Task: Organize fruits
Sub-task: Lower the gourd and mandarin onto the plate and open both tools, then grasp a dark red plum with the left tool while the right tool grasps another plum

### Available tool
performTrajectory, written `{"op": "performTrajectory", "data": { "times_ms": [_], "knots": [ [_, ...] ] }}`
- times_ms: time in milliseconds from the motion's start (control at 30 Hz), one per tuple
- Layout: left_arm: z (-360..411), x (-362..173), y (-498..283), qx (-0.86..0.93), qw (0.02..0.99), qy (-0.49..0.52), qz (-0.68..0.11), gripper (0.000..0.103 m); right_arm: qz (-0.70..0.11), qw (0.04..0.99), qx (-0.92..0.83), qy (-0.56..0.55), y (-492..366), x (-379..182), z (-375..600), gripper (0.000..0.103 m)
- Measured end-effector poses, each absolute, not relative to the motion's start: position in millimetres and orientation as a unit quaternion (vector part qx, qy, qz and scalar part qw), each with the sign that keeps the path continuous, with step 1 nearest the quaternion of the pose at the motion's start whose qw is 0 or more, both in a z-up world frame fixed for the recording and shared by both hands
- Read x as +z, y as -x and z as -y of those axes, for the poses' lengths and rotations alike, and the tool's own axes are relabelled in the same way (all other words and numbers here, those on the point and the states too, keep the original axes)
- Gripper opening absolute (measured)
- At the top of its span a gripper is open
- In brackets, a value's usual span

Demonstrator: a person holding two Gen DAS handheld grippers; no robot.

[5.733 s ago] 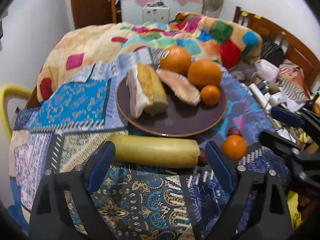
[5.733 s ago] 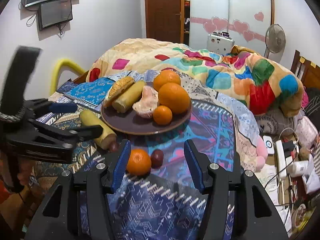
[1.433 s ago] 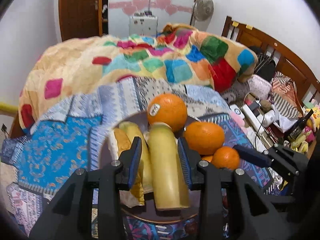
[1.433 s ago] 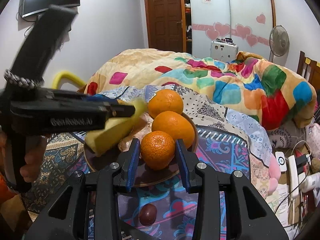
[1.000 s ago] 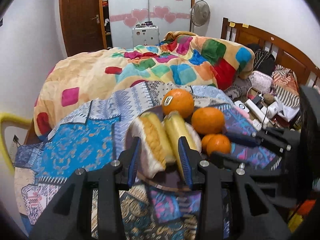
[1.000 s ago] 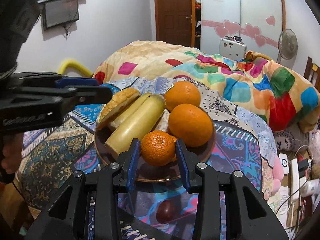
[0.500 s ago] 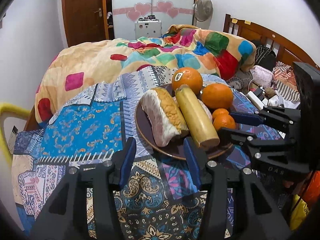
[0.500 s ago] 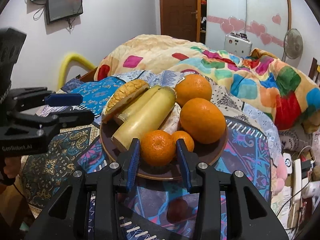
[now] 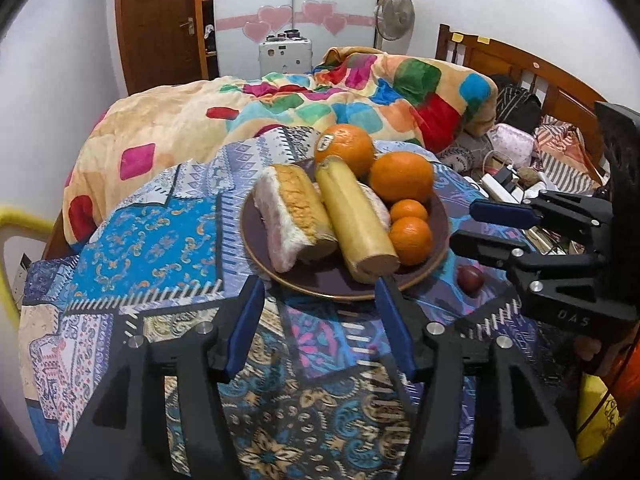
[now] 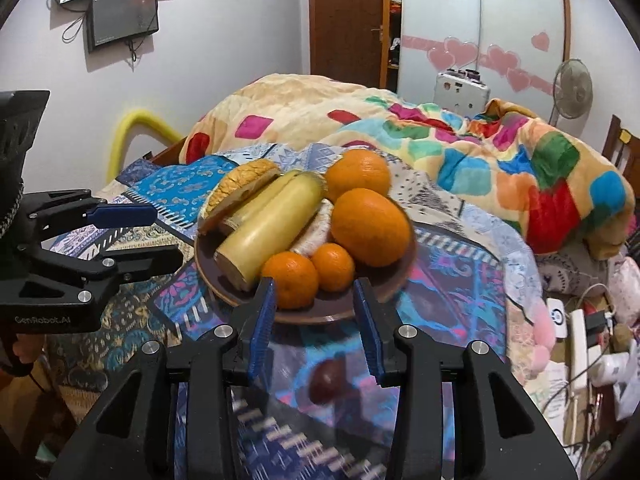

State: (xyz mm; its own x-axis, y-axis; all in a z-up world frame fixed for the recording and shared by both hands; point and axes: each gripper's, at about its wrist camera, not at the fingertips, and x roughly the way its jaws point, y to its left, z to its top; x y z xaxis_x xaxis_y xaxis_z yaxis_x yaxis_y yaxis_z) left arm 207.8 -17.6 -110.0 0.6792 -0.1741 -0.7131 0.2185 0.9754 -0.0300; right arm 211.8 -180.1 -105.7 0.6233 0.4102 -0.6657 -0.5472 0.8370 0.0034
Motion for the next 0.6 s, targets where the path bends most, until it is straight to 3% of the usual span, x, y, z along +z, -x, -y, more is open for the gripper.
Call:
{"op": "performTrajectory", "data": {
  "times_ms": [300, 600],
  "knots": [
    [39, -123, -201, -0.115, 0.91, -0.044, -0.396, 0.069, -0.366, 0.888, 0.257, 0.111, -197, -126, 201, 0.043],
    [56, -139, -204, -0.133, 0.898, -0.05, -0.417, 0.069, -0.399, 0.873, 0.264, 0.101, -206, -142, 202, 0.042]
  ]
}}
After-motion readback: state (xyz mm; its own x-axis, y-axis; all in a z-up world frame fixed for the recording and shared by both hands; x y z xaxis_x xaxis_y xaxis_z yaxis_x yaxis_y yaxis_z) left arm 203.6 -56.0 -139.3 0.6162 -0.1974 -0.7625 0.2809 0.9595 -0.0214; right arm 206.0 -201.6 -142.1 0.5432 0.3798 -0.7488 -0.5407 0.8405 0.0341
